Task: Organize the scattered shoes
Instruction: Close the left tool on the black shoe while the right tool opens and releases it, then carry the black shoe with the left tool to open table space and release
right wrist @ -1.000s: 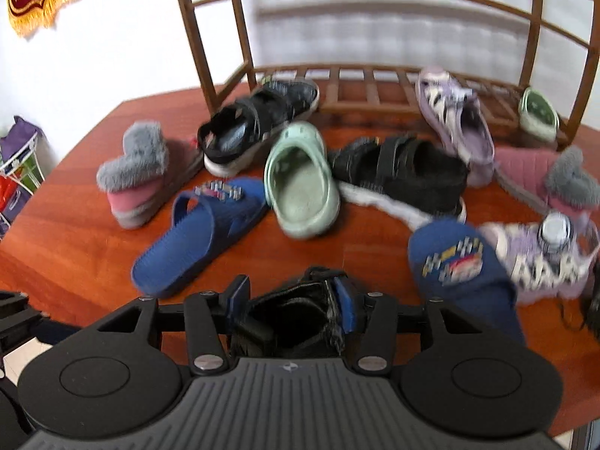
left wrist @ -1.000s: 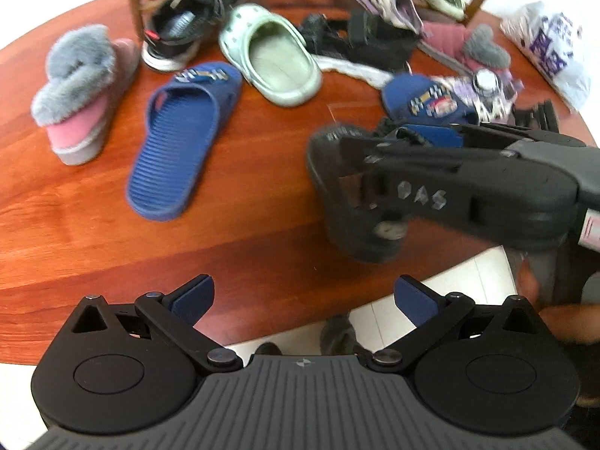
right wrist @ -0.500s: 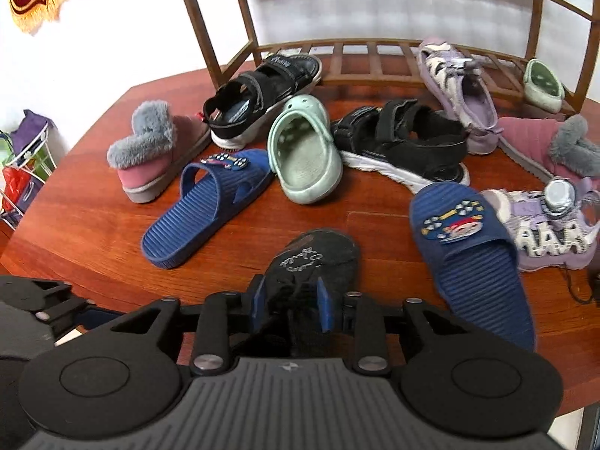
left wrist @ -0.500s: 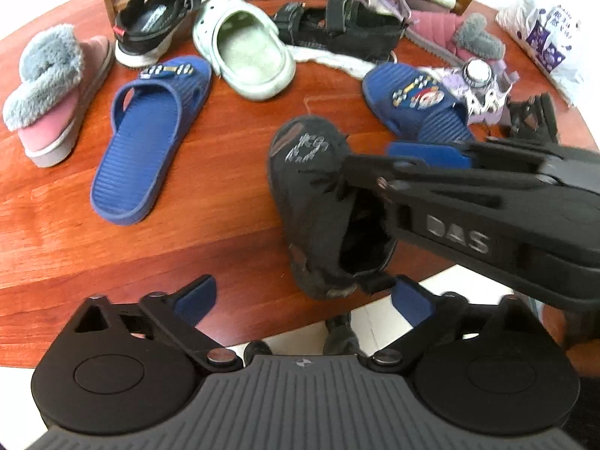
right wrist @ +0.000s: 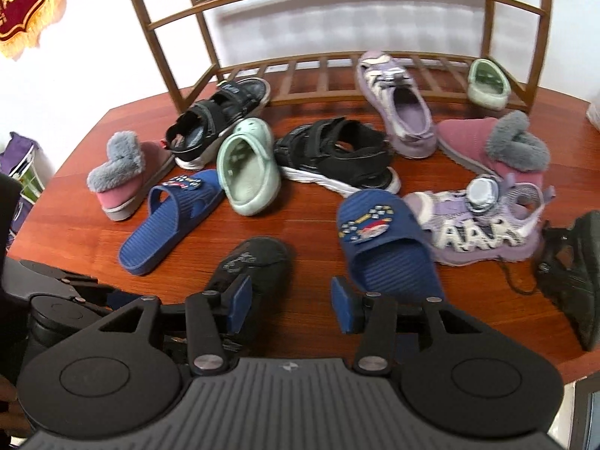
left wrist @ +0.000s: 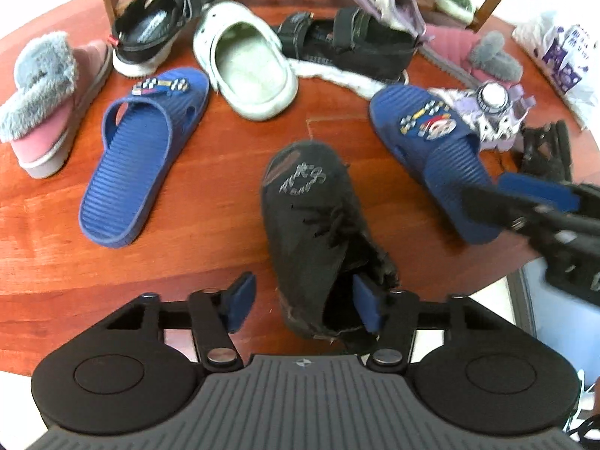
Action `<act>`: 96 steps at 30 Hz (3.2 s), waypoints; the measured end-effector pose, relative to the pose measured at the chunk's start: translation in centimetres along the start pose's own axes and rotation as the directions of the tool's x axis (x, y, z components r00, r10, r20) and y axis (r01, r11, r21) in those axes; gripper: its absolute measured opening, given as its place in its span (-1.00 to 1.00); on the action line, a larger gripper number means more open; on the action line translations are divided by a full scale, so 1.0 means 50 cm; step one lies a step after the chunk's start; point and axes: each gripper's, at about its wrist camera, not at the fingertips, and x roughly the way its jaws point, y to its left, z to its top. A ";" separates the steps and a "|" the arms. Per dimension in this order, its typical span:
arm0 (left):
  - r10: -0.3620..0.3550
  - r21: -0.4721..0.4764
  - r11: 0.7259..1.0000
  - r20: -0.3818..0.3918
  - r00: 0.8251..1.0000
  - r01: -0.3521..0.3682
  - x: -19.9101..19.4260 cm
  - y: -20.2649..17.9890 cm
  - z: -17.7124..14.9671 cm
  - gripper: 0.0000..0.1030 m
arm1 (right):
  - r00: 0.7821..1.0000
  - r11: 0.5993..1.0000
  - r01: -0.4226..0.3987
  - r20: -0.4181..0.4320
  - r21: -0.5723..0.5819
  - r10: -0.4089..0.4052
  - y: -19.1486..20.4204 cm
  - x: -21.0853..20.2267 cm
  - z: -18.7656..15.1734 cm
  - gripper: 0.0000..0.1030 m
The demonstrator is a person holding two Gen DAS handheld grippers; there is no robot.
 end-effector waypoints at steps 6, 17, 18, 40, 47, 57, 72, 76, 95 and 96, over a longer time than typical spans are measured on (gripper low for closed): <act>-0.030 -0.016 0.999 -0.037 0.999 0.029 0.023 0.017 -0.004 0.10 | 0.999 0.999 0.033 -0.003 0.031 -0.033 -0.035 -0.011 -0.003 0.09; -0.030 -0.040 0.999 -0.054 0.998 0.028 0.096 0.012 0.015 -0.11 | 0.995 0.993 0.098 -0.009 0.072 -0.098 -0.062 -0.029 -0.029 0.13; -0.042 -0.048 0.998 -0.044 0.998 0.040 0.099 0.016 0.015 -0.15 | 0.995 0.992 0.104 -0.009 0.074 -0.104 -0.065 -0.030 -0.031 0.13; 0.060 -0.181 0.983 0.113 0.992 -0.039 -0.019 0.123 -0.046 -0.57 | 0.994 0.993 0.108 -0.020 0.037 -0.108 -0.036 -0.008 -0.015 0.18; 0.131 -0.295 0.952 0.139 0.982 -0.085 -0.097 0.245 -0.084 -0.57 | 0.995 0.995 0.096 -0.028 0.030 -0.095 0.006 0.008 -0.012 0.18; 0.250 -0.399 0.900 0.139 0.958 -0.177 -0.124 0.426 -0.126 -0.57 | 0.996 0.997 0.078 -0.040 0.021 -0.077 0.066 0.032 -0.009 0.18; 0.298 -0.442 0.870 0.119 0.947 -0.218 -0.139 0.620 -0.150 -0.57 | 0.993 0.993 0.116 -0.038 0.028 -0.115 0.097 0.033 -0.009 0.18; 0.308 -0.462 0.858 0.109 0.945 -0.226 -0.145 0.660 -0.170 -0.57 | 0.993 0.994 0.108 -0.042 0.017 -0.107 0.105 0.038 -0.006 0.18; 0.298 -0.480 0.841 0.026 0.954 -0.250 -0.130 0.708 -0.206 0.13 | 0.996 0.997 0.066 -0.065 -0.033 -0.069 0.144 0.065 0.009 0.20; 0.298 -0.480 0.842 0.029 0.954 -0.248 -0.133 0.706 -0.207 0.18 | 0.996 0.997 0.065 -0.065 -0.032 -0.067 0.142 0.064 0.008 0.20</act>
